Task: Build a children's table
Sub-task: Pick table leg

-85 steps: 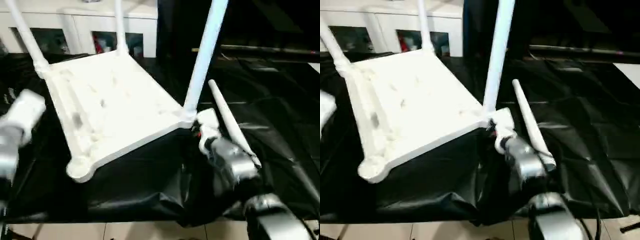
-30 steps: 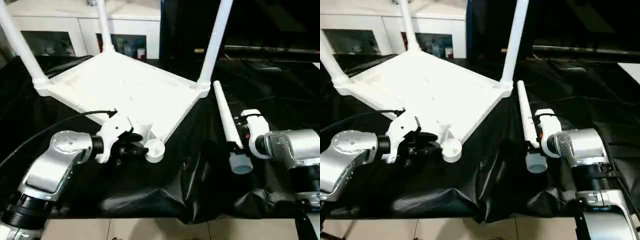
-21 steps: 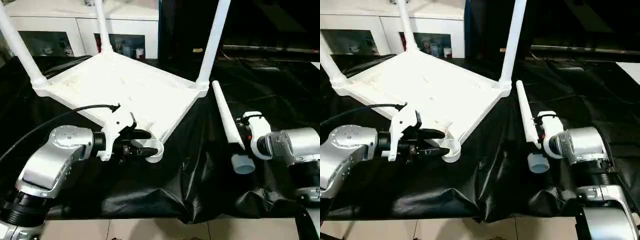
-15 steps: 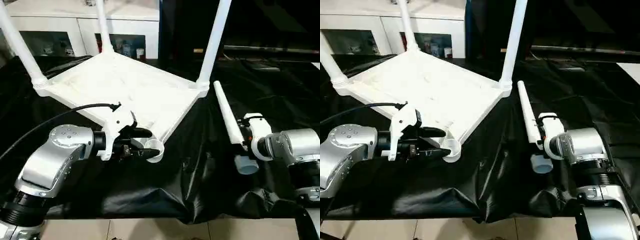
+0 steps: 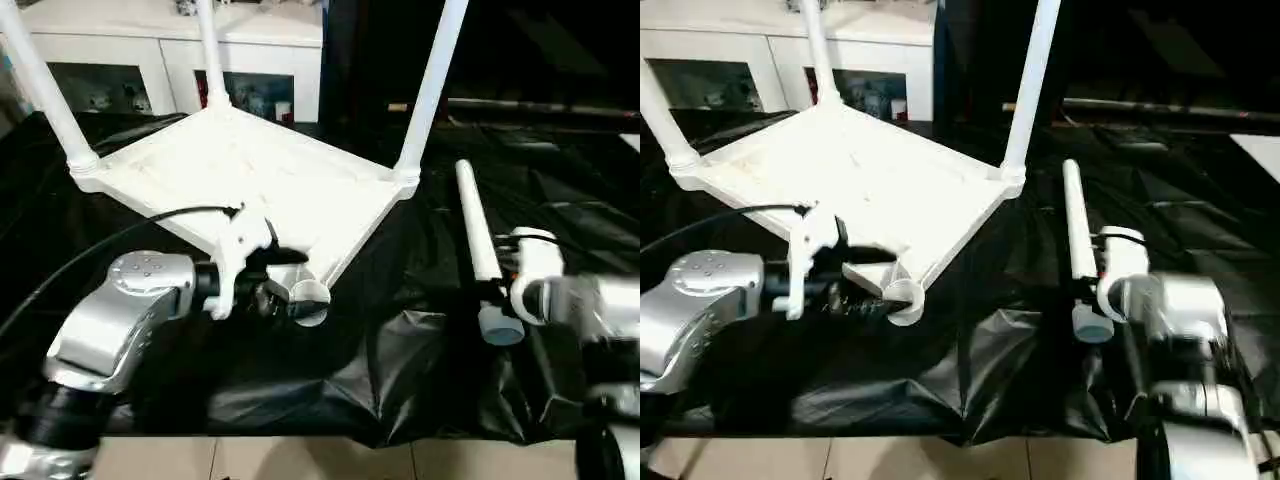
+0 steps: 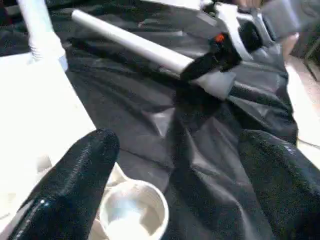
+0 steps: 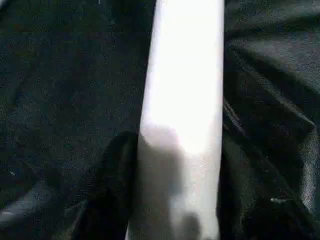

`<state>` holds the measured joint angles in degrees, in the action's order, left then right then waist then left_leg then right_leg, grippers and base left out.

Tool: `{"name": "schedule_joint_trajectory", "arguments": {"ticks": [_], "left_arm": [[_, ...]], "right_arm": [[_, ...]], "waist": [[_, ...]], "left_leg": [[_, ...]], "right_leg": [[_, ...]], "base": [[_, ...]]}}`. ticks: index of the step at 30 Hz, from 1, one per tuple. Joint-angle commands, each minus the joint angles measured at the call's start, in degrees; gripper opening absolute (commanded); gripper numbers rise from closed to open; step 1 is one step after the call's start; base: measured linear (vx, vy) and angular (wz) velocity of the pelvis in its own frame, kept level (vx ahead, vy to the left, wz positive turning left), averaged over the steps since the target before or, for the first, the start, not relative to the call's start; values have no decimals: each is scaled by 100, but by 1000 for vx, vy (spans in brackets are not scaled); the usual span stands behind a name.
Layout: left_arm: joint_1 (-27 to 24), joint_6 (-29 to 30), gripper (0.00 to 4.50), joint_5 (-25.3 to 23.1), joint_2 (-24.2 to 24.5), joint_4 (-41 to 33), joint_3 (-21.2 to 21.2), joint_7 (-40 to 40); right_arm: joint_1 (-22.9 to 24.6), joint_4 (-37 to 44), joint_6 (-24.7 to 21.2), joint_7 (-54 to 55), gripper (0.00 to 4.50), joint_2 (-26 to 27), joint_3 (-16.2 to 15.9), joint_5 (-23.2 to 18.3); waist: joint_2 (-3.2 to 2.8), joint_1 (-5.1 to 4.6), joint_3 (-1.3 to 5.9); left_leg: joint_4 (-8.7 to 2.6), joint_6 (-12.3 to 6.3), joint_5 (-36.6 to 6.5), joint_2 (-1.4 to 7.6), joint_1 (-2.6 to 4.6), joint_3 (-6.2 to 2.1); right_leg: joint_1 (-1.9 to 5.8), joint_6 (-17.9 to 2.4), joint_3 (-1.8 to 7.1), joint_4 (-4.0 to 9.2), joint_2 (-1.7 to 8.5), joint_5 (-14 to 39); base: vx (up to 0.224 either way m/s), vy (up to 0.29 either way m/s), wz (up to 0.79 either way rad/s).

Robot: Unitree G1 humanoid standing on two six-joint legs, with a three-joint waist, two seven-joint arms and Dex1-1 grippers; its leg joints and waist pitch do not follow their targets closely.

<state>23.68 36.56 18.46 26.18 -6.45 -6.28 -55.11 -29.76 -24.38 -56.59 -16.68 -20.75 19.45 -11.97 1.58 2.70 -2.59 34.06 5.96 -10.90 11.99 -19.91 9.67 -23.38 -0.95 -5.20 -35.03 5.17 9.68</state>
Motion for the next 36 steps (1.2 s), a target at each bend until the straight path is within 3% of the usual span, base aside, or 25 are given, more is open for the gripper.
{"name": "schedule_joint_trajectory", "arguments": {"ticks": [1, 2, 3, 5, 6, 9, 10, 12, 14, 15, 16, 22, 23, 26, 29, 30, 34, 36], "left_arm": [[354, -223, 450, 105, -396, 451, 319, 512], [457, -302, 450, 106, -543, 618, 407, 683], [563, -341, 450, 143, -689, 764, 498, 827], [756, -217, 450, 285, -959, 954, 656, 1068], [809, -151, 450, 336, -1037, 992, 698, 1141], [1001, 157, 450, 682, -1433, 1103, 909, 1392], [1074, 303, 450, 822, -1572, 1151, 991, 1475], [1124, 388, 450, 902, -1654, 1192, 1043, 1526], [1335, 568, 450, 1155, -1925, 1344, 1177, 1607], [1335, 568, 450, 1155, -1925, 1344, 1177, 1607], [1488, 648, 450, 1280, -2061, 1462, 1219, 1657], [1847, 848, 450, 1493, -2262, 1658, 1263, 1715], [1929, 918, 450, 1594, -2314, 1680, 1320, 1731], [1982, 974, 450, 1670, -2349, 1692, 1363, 1748], [2093, 1202, 450, 2029, -2458, 1621, 1529, 1769], [2093, 1202, 450, 2029, -2458, 1621, 1529, 1769], [2054, 1288, 450, 2105, -2469, 1531, 1549, 1777], [2060, 1391, 450, 2376, -2522, 1510, 1748, 1830]], "right_arm": [[291, 204, 850, -292, 209, 237, 576, -563], [356, 291, 1167, -460, 204, 298, 735, -729], [403, 373, 1385, -652, 201, 344, 877, -896], [497, 642, 1795, -1135, 197, 507, 1186, -1320], [538, 785, 1885, -1319, 196, 577, 1263, -1473], [678, 1435, 1770, -1955, 195, 855, 1554, -2200], [721, 1639, 1660, -2142, 195, 926, 1599, -2427], [754, 1751, 1617, -2240, 194, 962, 1603, -2572], [880, 2130, 1436, -2647, 194, 1022, 1460, -3141], [880, 2130, 1436, -2647, 194, 1022, 1460, -3141], [973, 2407, 1305, -2977, 194, 1018, 1248, -3463], [1195, 2951, 633, -3875, 193, 883, 442, -3885], [1187, 2982, 605, -3971, 193, 885, 230, -3842], [1176, 2989, 591, -4010, 193, 888, 88, -3844], [1063, 2767, 705, -4097, 193, 850, -336, -3675], [1063, 2767, 705, -4097, 193, 850, -336, -3675], [1006, 2651, 750, -4202, 193, 790, -598, -3507], [969, 2557, 809, -4179, 193, 794, -712, -3382]], "waist": [[-104, -6, 335], [-79, -15, 345], [-35, -5, 379], [-25, -14, 378], [-28, -1, 380], [-30, -19, 399], [-47, 3, 402], [-44, 0, 399], [-48, 2, 385], [-45, 24, 377], [-27, 23, 367], [-11, 92, 354], [7, 104, 352], [-5, 127, 361], [49, 147, 361], [29, 148, 359], [43, 167, 357], [48, 187, 362]], "left_leg": [[-369, 46, -1367, -1, 20, 35], [-334, -14, -1499, -7, 33, 61], [-334, -88, -1394, -12, 19, 61], [-353, -199, -1166, 4, -69, 44], [-343, -229, -1134, 10, -61, 47], [-328, -387, -755, 10, -108, 40], [-312, -496, -708, 16, -80, 56], [-320, -555, -637, 18, -102, 52], [-319, -559, -732, 15, -79, 62], [-324, -536, -827, 16, -79, 56], [-330, -537, -831, 7, -87, 61], [-345, -445, -883, 12, -90, 40], [-347, -427, -850, 6, -100, 39], [-349, -369, -779, 21, -97, 36], [-351, -361, -733, 25, -112, 32], [-356, -359, -726, 34, -111, 28], [-357, -362, -670, 36, -111, 34], [-355, -336, -638, 41, -118, 35]], "right_leg": [[283, -601, 208, 517, 181, 2193], [256, -546, 195, 581, 187, 2308], [283, -586, 196, 556, 179, 2122], [334, -683, 190, 504, 176, 1829], [332, -703, 193, 510, 193, 1806], [376, -882, 205, 430, 179, 1312], [353, -970, 211, 437, 191, 1204], [371, -1021, 199, 437, 181, 1217], [347, -1014, 194, 479, 184, 1395], [346, -928, 185, 509, 196, 1667], [348, -890, 182, 529, 184, 1738], [343, -603, 177, 578, 204, 2153], [342, -553, 180, 588, 207, 2207], [323, -557, 183, 574, 216, 2147], [333, -592, 179, 559, 230, 2077], [329, -614, 184, 552, 233, 2020], [329, -637, 194, 539, 235, 1895], [337, -687, 196, 518, 244, 1810]], "base": [[0, 0, 0], [0, 0, 0], [0, 0, 0], [0, 0, 0], [0, 0, 0], [0, 0, 0], [0, 0, 0], [0, 0, 0], [0, 0, 0], [0, 0, 0], [0, 0, 0], [0, 0, 0], [0, 0, 0], [0, 0, 0], [0, 0, 0], [0, 0, 0], [0, 0, 0], [0, 0, 0]]}}
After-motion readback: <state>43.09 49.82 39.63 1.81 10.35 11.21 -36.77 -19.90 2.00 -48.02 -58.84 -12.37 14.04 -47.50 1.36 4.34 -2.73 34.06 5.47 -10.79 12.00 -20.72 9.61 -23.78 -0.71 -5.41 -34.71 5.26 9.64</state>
